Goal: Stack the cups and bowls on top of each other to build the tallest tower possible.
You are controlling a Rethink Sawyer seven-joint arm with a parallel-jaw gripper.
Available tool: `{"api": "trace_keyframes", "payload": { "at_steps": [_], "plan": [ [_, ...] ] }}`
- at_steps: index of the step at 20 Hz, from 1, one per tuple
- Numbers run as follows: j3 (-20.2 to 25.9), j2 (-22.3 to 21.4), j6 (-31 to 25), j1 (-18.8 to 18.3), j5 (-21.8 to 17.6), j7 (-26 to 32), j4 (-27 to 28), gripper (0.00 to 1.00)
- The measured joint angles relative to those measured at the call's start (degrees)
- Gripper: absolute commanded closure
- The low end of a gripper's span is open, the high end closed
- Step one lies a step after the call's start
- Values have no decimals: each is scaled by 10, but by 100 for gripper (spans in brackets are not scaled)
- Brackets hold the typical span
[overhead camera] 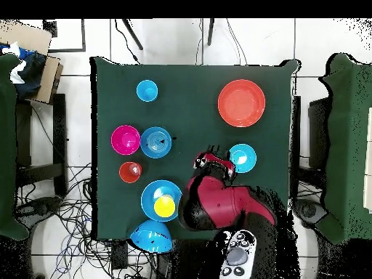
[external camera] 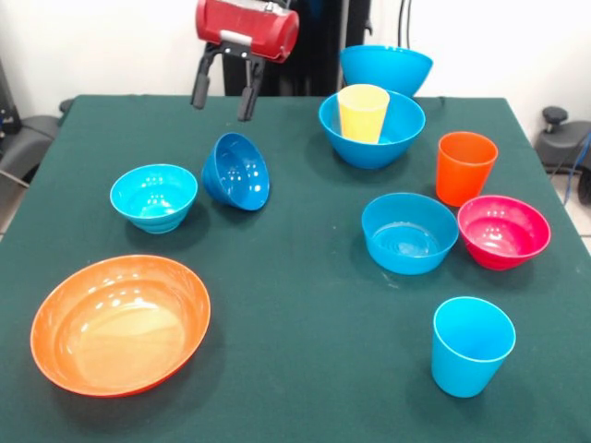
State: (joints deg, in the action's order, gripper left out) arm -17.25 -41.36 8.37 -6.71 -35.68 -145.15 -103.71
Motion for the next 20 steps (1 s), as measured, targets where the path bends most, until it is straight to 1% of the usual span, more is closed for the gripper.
{"api": "trace_keyframes", "payload": {
  "at_steps": [2,4,8,16,20],
  "plan": [
    [6,0,-9,-9,0,0,0,0],
    [17,-3,-26,-28,0,0,0,0],
    [22,-1,-41,-46,0,0,3,0],
    [22,8,-43,-43,0,0,16,0],
    [27,20,-43,-47,0,0,36,0]
  ]
}}
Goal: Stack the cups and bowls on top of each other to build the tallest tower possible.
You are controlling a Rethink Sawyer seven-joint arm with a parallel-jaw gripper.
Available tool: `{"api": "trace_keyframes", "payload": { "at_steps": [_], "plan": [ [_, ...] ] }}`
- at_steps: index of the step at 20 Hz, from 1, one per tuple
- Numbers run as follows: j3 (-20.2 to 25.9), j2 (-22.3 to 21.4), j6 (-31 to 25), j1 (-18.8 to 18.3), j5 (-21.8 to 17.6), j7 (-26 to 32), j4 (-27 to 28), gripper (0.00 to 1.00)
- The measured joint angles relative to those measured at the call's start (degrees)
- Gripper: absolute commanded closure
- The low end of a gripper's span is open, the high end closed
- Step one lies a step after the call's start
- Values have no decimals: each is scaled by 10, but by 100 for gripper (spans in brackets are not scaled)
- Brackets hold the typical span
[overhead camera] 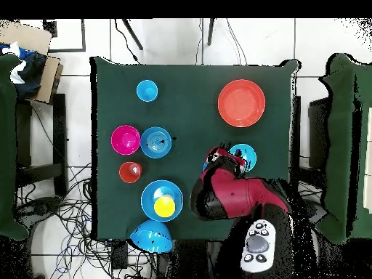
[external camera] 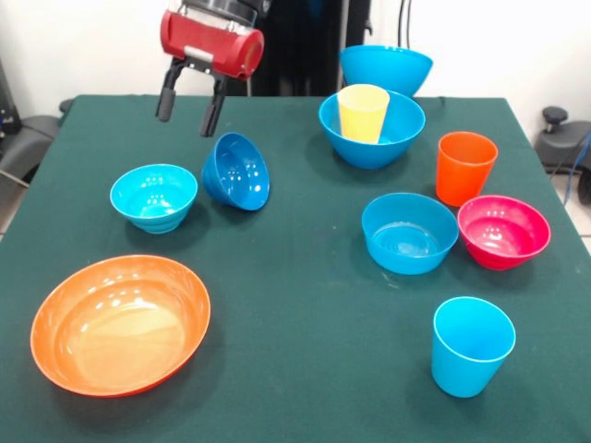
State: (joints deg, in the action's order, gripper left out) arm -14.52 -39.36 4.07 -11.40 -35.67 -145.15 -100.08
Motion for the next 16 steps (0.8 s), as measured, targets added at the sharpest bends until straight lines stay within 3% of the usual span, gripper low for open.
{"api": "trace_keyframes", "payload": {
  "at_steps": [5,16],
  "plan": [
    [32,31,0,-31,0,0,43,0],
    [51,111,0,-51,0,0,115,0]
  ]
}}
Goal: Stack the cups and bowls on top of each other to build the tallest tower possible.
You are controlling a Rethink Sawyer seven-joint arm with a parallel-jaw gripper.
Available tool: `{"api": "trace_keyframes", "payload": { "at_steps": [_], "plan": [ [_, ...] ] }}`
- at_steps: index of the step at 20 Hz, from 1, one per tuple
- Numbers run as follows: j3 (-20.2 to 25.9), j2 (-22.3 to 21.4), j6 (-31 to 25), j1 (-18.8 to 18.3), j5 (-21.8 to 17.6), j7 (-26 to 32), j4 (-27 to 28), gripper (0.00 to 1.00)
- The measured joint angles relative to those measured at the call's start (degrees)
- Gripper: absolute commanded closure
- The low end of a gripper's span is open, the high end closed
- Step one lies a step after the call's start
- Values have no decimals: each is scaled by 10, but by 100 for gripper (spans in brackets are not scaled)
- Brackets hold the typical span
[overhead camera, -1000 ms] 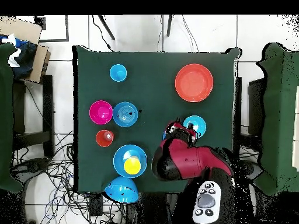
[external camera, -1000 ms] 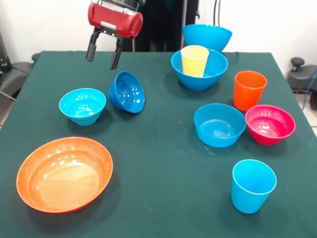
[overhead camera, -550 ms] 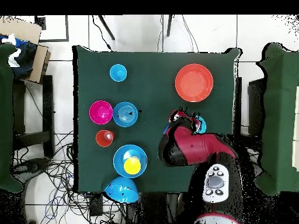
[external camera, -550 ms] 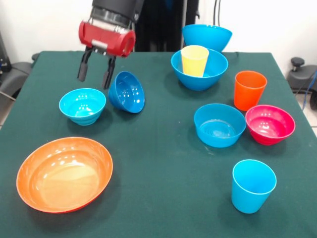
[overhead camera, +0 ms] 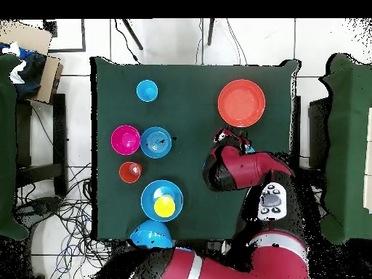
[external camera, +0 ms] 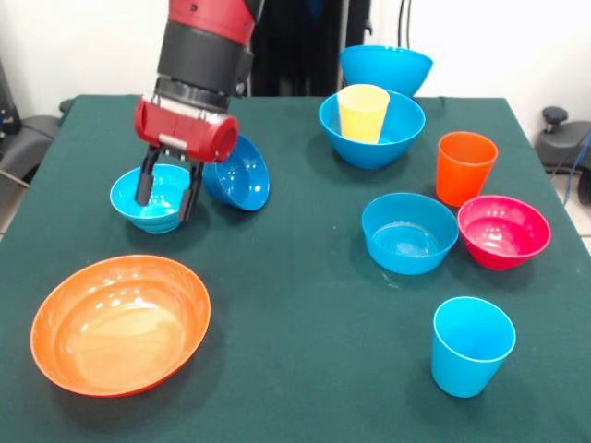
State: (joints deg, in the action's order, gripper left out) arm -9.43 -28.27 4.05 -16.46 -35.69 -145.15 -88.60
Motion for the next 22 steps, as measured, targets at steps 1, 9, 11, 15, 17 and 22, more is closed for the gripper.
{"api": "trace_keyframes", "payload": {
  "at_steps": [1,9,11,15,17,22],
  "plan": [
    [0,5,0,0,0,0,4,0],
    [0,31,0,0,0,0,28,0],
    [0,35,0,0,0,0,32,0],
    [0,39,0,0,0,0,37,0],
    [0,44,0,0,0,0,44,0],
    [-6,60,2,4,0,0,63,0]
  ]
}}
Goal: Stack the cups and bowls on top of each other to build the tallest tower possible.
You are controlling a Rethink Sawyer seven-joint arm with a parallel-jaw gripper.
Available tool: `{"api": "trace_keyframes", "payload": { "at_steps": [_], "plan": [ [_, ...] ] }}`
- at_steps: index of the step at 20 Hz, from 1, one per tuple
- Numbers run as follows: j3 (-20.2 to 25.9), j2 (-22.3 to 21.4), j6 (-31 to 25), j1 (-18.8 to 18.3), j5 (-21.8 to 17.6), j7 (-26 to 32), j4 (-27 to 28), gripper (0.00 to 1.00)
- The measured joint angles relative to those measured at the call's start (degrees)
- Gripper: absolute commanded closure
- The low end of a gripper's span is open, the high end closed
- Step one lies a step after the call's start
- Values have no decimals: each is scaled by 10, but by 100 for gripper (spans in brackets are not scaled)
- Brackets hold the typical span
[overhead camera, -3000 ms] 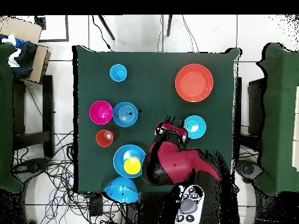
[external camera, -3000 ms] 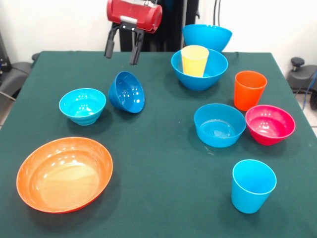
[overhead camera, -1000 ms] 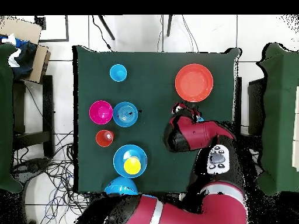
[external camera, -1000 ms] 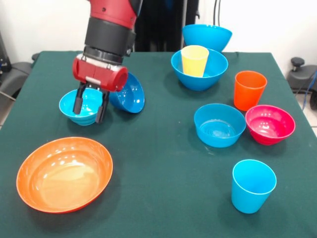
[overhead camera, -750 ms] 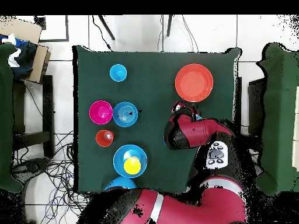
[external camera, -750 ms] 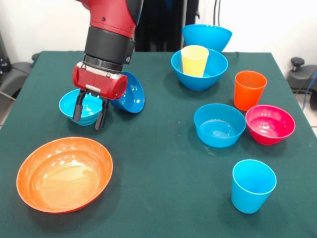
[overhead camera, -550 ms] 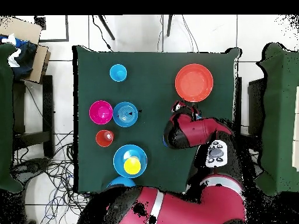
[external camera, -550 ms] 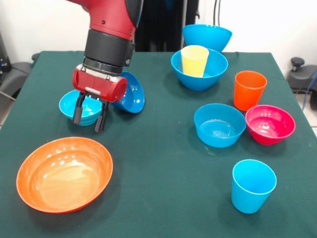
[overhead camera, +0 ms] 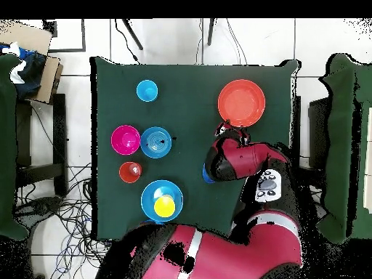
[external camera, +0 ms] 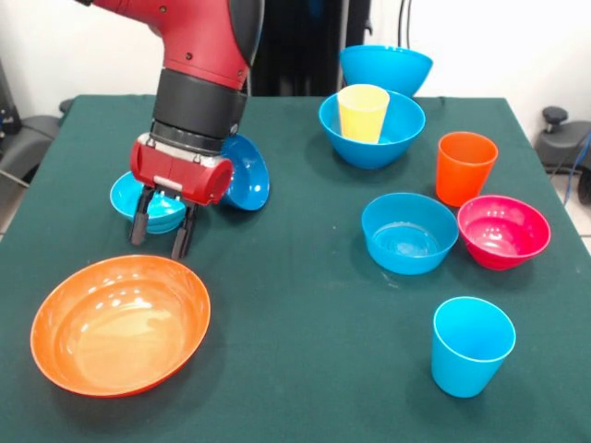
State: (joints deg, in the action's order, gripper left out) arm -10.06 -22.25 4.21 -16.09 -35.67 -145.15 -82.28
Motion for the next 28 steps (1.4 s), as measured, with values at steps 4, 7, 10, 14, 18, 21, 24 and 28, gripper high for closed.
{"api": "trace_keyframes", "payload": {
  "at_steps": [4,7,10,14,18,21,24,28],
  "plan": [
    [-15,26,11,12,5,0,26,0],
    [-27,49,21,24,16,0,48,0],
    [-34,65,29,32,25,0,64,0],
    [-36,85,32,35,34,0,83,0],
    [-38,95,32,35,41,0,94,0],
    [-38,99,32,35,42,0,99,0],
    [-39,102,32,36,44,0,105,0],
    [-42,103,32,38,47,0,105,0]
  ]
}}
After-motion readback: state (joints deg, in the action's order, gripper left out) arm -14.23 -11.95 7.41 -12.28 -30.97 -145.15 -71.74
